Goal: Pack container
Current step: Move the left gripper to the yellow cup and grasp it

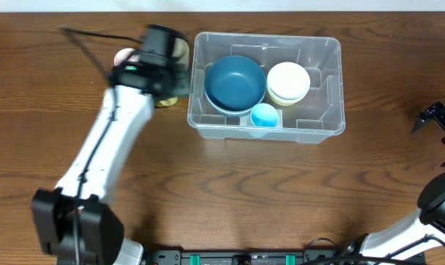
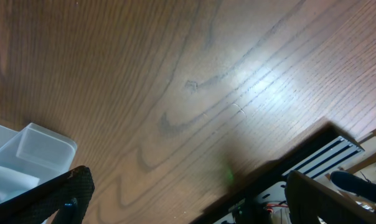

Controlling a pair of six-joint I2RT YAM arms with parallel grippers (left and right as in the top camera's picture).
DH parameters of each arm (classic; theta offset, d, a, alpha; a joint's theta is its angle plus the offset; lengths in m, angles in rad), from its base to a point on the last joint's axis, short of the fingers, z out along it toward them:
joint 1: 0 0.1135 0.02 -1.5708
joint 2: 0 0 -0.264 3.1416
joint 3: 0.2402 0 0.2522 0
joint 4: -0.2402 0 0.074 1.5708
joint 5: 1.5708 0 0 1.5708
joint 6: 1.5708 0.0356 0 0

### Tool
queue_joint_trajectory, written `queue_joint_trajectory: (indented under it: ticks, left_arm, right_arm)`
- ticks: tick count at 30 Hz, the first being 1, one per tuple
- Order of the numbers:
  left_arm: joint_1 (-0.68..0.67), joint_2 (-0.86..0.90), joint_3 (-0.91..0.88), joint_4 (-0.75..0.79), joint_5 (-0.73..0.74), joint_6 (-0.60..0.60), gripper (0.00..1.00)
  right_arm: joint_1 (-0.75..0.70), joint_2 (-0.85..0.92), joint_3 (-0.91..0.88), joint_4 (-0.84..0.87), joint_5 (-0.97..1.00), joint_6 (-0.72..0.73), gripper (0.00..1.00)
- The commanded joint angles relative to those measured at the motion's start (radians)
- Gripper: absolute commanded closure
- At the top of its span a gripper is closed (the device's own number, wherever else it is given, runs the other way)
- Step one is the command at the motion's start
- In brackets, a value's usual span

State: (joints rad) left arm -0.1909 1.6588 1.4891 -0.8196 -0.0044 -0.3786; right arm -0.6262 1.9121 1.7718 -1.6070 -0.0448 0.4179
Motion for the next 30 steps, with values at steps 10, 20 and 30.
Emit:
queue_joint_trajectory:
  ticks: [10,20,30]
  left_arm:
    - [0.296,0.039,-0.018,-0.089,-0.004,-0.053,0.44]
    - [0.371,0.158,-0.018,-0.077,-0.004,-0.057,0.44]
    - [0.423,0.231,-0.019,-0.069,-0.003,-0.064,0.44]
  right_arm:
    - [-0.01,-0.025,0.0,-0.001,0.001,0.015,0.01]
    - [-0.01,-0.025,0.0,-0.001,0.001,0.015,0.01]
    - [-0.01,-0.025,0.0,-0.001,0.001,0.015,0.01]
